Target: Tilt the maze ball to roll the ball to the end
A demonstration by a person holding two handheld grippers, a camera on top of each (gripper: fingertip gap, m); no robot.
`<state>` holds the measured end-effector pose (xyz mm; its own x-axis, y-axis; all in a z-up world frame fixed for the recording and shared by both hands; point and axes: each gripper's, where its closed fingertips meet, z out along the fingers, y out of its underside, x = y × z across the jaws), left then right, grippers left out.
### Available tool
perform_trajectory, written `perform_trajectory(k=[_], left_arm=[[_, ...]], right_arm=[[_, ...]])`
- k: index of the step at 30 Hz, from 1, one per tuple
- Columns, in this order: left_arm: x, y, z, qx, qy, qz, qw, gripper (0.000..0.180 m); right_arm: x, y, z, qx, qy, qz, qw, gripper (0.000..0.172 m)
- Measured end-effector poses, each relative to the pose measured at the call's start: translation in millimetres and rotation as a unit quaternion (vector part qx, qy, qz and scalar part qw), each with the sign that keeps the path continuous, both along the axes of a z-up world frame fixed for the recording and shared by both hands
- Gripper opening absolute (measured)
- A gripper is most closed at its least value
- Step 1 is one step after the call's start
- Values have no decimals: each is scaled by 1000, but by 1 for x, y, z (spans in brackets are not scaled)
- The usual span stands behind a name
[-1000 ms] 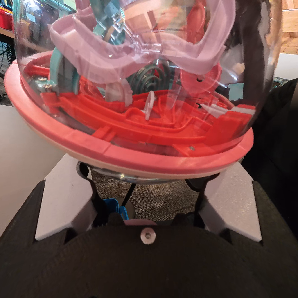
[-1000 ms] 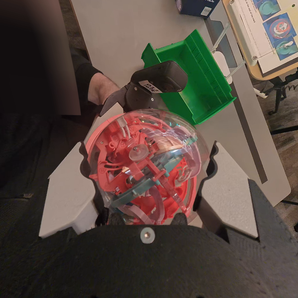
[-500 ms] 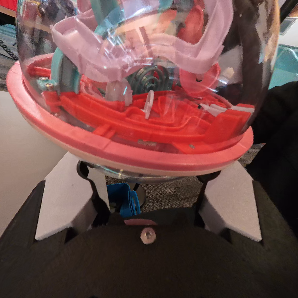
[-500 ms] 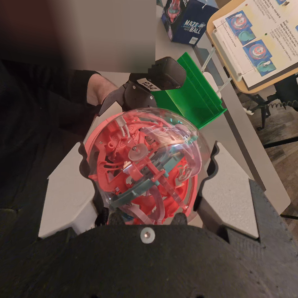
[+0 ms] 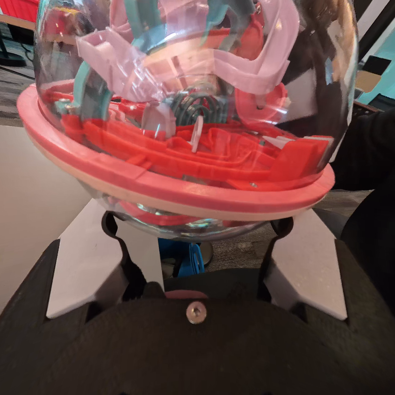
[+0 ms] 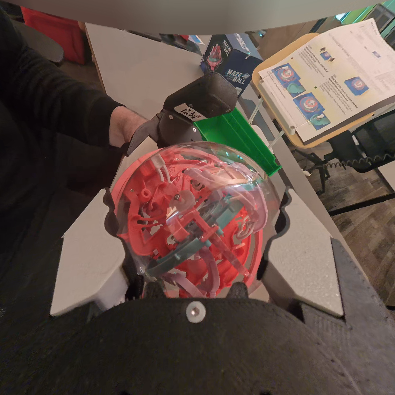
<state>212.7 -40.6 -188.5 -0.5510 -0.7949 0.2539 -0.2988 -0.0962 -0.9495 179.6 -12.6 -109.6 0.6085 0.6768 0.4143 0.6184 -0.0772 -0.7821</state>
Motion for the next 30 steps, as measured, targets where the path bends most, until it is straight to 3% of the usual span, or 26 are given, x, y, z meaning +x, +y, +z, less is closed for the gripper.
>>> perform_trajectory(k=[8,15,22,30], left_arm=[[-8,12,21,53,-42,29,997,151],[-18,27,67,147,-97,60,983,151],[-41,35,120,257,-149,93,950,151],[-75,32,182,386,-200,127,891,151]], right_arm=[[-15,2,21,57,-35,13,998,149],[-34,0,63,154,-90,29,983,149],[-65,-11,109,265,-141,51,953,148],[-104,-36,157,389,-196,70,897,149]])
